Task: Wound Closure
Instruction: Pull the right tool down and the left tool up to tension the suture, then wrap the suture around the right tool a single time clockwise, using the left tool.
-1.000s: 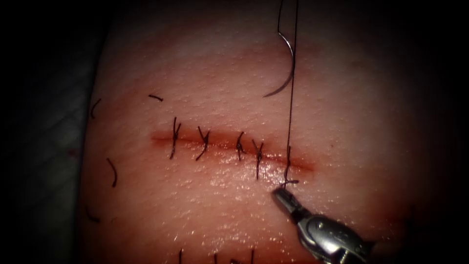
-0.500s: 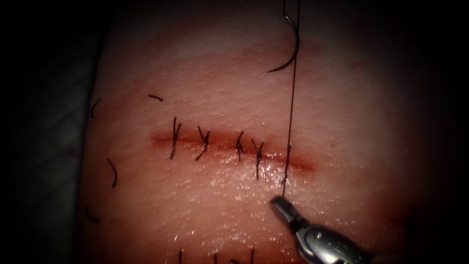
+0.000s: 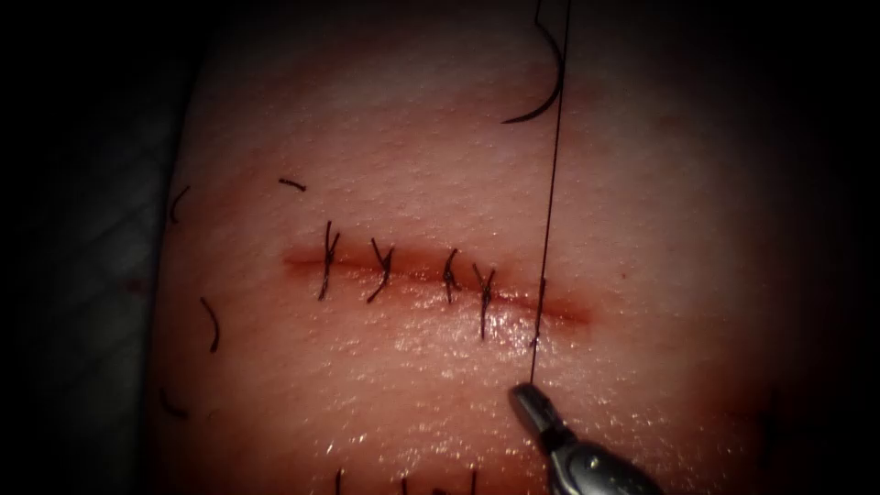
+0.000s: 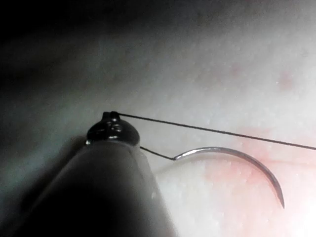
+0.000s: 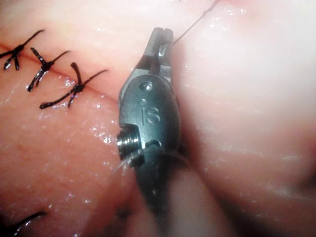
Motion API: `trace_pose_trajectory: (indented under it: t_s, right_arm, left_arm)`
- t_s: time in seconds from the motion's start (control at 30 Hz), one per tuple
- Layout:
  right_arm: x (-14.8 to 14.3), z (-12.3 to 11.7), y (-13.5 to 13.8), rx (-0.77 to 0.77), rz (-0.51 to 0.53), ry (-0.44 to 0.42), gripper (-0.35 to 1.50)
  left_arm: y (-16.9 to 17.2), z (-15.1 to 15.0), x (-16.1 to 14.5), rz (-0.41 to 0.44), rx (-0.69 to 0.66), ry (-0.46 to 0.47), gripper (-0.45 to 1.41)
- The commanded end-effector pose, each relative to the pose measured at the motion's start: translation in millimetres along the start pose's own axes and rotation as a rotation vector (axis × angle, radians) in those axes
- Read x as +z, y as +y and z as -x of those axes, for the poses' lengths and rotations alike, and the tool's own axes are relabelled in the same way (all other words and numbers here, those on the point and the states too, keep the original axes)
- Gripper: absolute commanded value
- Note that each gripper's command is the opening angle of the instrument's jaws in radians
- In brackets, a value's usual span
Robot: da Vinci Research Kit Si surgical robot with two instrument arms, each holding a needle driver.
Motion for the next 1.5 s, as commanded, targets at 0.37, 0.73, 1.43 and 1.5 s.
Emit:
trace_pose_trajectory:
  t_s: [0.37,0.73,1.43,1.5]
  right_arm:
    - [-1.0,-3.4,0.6,-0.063,-0.057,0.127,0.46]
    - [-2.5,-6.9,1.6,-0.248,-0.147,0.214,1.48]
    - [7.9,-10.2,-6.1,-0.261,-0.443,0.18,-0.35]
    - [8.2,-11.7,-6.7,-0.232,-0.432,0.226,-0.35]
  left_arm:
    - [5.0,-1.0,-6.3,0.219,-0.037,-0.03,-0.45]
    - [15.8,-7.2,-26.8,0.401,0.015,-0.151,-0.45]
    - [22.8,-12.6,-43.5,0.227,0.18,-0.218,-0.45]
    - [23.4,-12.4,-43.9,0.218,0.184,-0.218,-0.45]
